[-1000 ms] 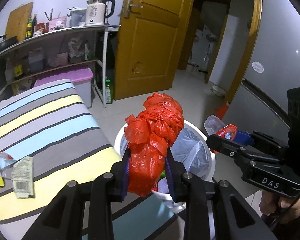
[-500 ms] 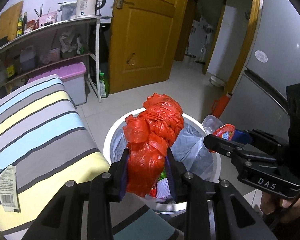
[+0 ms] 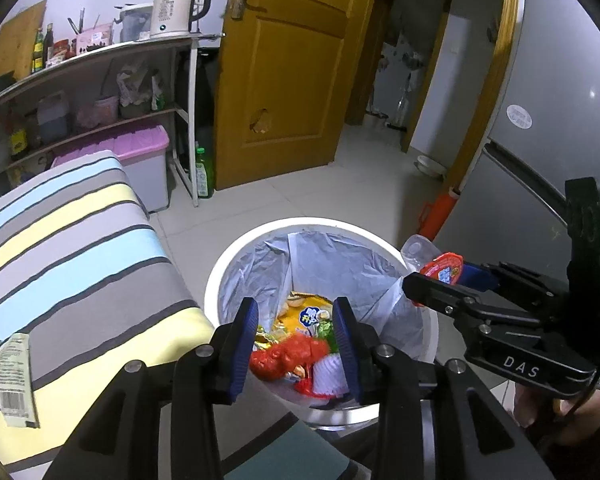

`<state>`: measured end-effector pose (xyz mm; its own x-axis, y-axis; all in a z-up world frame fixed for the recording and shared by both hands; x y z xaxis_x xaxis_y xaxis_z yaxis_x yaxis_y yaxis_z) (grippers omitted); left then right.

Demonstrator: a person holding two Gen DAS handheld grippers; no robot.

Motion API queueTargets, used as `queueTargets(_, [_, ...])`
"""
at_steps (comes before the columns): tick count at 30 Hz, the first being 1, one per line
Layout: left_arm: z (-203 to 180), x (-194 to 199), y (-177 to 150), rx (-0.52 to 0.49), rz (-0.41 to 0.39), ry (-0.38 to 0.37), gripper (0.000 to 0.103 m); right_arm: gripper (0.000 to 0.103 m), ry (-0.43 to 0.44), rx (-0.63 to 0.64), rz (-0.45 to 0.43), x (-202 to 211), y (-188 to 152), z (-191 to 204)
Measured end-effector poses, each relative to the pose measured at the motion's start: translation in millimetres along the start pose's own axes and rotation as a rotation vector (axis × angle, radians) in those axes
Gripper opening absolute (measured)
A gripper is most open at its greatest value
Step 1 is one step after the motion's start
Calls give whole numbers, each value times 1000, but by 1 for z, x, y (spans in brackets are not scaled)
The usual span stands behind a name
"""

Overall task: Collect trash
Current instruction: 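Open both tools to drop the red bag and cup into the bin, then move both open tools back over the remaining trash on the table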

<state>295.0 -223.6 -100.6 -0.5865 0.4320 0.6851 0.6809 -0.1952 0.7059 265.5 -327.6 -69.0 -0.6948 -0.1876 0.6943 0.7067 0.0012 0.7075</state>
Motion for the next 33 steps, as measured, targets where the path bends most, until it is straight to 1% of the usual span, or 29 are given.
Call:
queueTargets(7, [12, 30, 2, 24, -55, 24, 38, 46, 9, 24, -32, 12, 5, 12])
queueTargets(9, [13, 36, 1, 28, -62, 31, 38, 49, 11, 22, -24, 10, 3, 13])
queueTargets(12, [15, 49, -1, 31, -76, 39, 38, 50, 18, 15, -19, 11, 0, 15])
queueTargets(22, [25, 92, -4, 57, -139, 59, 38, 50, 28, 66, -75, 42, 11, 37])
queueTargets(28, [40, 123, -19, 96, -168, 88, 38, 50, 70, 110, -95, 59, 13, 69])
queueTargets(33, [59, 147, -33, 134, -188, 123, 38, 50, 132, 154, -91, 65, 9, 105])
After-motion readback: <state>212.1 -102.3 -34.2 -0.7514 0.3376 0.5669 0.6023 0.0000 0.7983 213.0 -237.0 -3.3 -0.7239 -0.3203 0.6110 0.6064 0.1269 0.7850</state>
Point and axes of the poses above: each gripper's, at about its wrist camera, not at the fingertips, and x roughly against the way its jaws point, z to its left, y to its top, the point moved 10 cm from there along -x, roughly the way its jaws point, and after that the axes turned 1 degree about z, right-handed, at the moved point
